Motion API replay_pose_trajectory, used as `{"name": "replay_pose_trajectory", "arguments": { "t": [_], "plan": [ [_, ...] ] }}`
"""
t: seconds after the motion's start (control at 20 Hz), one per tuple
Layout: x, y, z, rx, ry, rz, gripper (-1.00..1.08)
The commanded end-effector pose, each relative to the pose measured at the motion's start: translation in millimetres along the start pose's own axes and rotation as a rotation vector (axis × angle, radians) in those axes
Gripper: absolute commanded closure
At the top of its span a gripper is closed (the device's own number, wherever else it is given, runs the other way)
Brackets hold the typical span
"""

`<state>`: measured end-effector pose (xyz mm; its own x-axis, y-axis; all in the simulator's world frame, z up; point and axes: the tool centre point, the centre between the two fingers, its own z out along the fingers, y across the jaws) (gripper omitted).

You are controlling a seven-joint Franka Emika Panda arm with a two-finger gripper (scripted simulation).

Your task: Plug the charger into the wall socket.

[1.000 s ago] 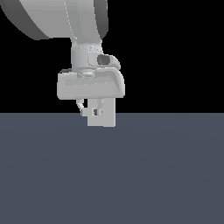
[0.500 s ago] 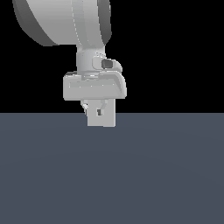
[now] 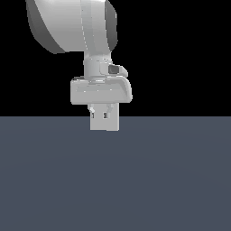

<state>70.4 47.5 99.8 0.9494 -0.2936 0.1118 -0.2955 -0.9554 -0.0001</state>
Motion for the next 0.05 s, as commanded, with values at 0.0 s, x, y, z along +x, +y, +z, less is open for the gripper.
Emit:
{"name": "replay_pose_trajectory", "arguments": {
  "t": [0.0],
  "plan": [
    [1.6, -0.5, -0.1, 0.0, 0.0, 0.0, 1.08]
  ]
}}
